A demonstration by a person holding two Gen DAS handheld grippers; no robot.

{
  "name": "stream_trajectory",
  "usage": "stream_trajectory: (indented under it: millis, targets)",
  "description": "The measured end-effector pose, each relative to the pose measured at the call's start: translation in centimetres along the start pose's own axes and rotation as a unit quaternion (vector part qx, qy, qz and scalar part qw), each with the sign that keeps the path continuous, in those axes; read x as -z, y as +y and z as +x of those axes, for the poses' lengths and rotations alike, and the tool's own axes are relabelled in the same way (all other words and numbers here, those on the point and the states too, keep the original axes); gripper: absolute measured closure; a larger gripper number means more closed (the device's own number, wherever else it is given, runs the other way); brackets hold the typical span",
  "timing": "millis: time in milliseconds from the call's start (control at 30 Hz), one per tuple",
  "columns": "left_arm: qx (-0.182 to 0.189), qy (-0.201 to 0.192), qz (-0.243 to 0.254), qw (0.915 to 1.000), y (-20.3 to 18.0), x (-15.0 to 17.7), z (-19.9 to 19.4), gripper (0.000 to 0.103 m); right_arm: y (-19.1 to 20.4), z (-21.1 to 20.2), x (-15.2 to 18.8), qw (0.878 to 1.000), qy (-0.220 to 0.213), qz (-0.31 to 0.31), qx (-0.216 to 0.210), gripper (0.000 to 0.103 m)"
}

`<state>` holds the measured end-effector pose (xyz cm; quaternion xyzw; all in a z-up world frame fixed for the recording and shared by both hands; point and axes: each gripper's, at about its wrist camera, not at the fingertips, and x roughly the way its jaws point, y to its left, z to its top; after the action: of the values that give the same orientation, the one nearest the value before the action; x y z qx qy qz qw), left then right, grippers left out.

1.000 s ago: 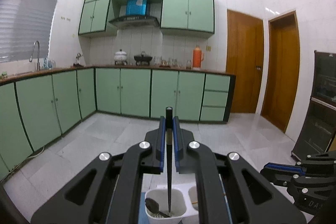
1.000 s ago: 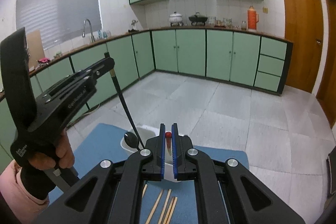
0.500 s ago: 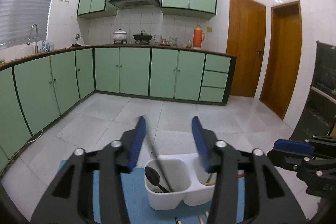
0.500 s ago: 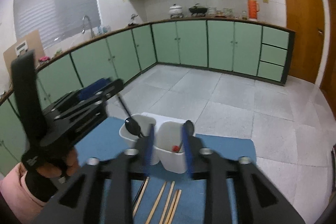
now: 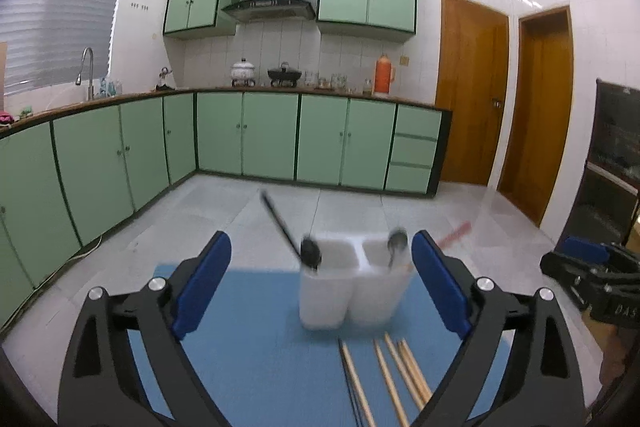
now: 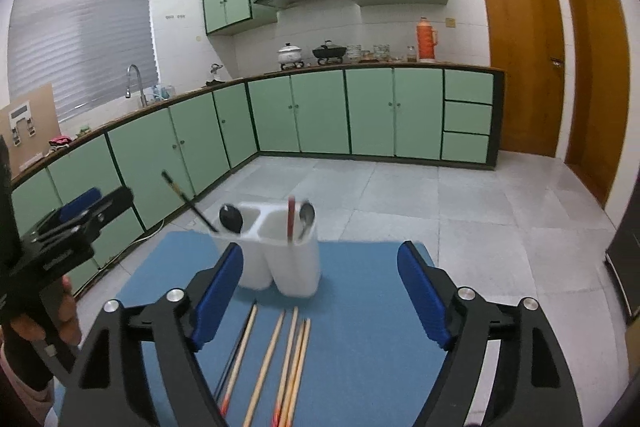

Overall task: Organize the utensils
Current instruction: 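Move both tools back over the remaining chopsticks on the mat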

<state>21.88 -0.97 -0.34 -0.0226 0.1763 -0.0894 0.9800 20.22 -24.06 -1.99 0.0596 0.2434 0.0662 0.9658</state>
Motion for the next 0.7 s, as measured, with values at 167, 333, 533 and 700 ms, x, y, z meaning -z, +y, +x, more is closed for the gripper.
stream_trajectory:
  millis: [167,333,533,700]
  targets:
    - [-0.006,0.047,0.009,0.9989,0.0,3.4,-2.0,0.013,-0.2,-1.2,3.9,1.0,0.022,0.017,0.01,0.018]
    - [-0.01,0.088,0.012,0.996,0.2,6.9,-3.5,0.01,-0.2,-1.6,7.8,0.998,0.055,0.03,0.018,0.014]
    - [-0.015,0.135,0.023,0.9904,0.2,11.1,-4.7,0.01,0.4,-1.7,12.1,0.995,0.09,0.036,0.018,0.013]
    - [-0.019,0.167,0.03,0.9853,-0.1,13.7,-5.2,0.01,0.8,-1.7,15.2,0.992,0.119,0.029,0.019,0.013]
